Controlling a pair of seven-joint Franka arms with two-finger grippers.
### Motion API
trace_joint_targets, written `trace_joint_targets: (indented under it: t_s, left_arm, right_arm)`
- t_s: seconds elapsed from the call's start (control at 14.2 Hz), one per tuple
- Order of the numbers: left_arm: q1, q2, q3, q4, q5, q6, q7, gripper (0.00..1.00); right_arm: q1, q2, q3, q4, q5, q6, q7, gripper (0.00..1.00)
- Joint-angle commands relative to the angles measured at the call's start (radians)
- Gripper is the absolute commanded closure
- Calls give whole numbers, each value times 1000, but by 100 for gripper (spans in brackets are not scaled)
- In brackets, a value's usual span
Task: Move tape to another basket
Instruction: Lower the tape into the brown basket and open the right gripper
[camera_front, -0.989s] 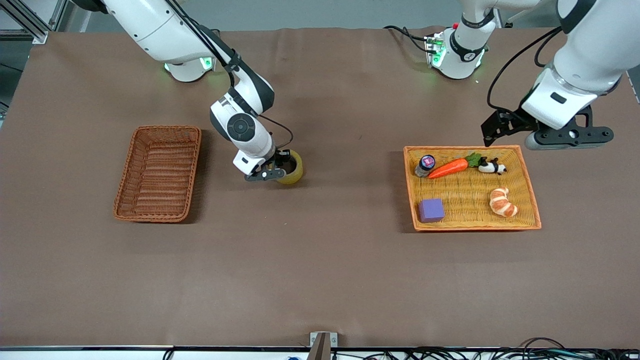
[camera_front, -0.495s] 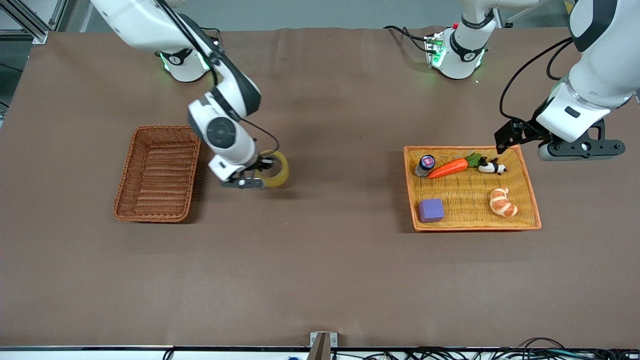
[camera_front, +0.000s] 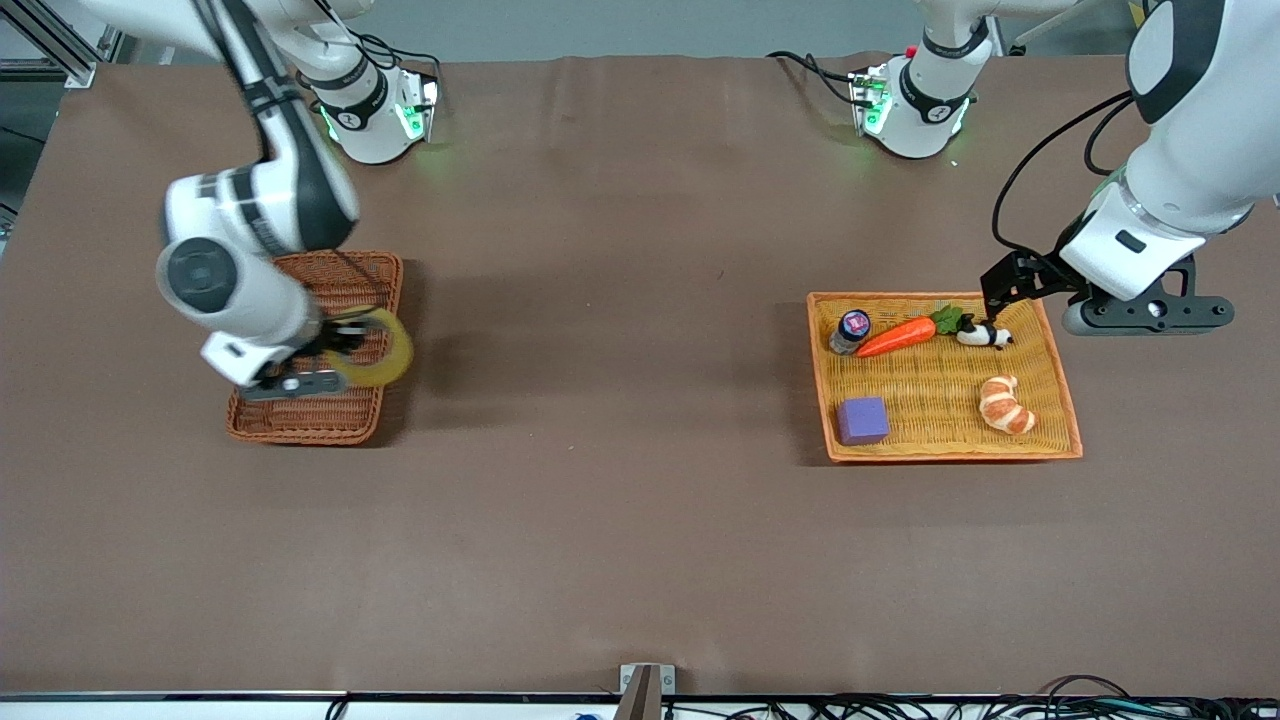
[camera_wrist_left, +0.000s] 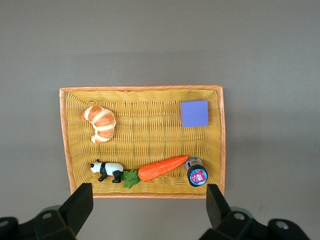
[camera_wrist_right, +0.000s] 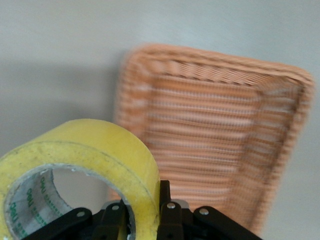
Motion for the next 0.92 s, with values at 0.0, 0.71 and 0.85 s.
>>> trace_joint_targets:
  t_s: [0.0,0.71,0.85]
  left_arm:
    - [30,4,-18,4,-1,1,17,0]
    - [35,4,-10,10,-2,13,15,0]
    - [35,2,-7,12,-4,13,15,0]
  right_arm:
    - [4,-40,-66,-86,-13,26,-85,98]
    - [-11,50,-183,-235,-10,305,-212,52]
    - [-11,47,-181,-220,-2,297,-200,0]
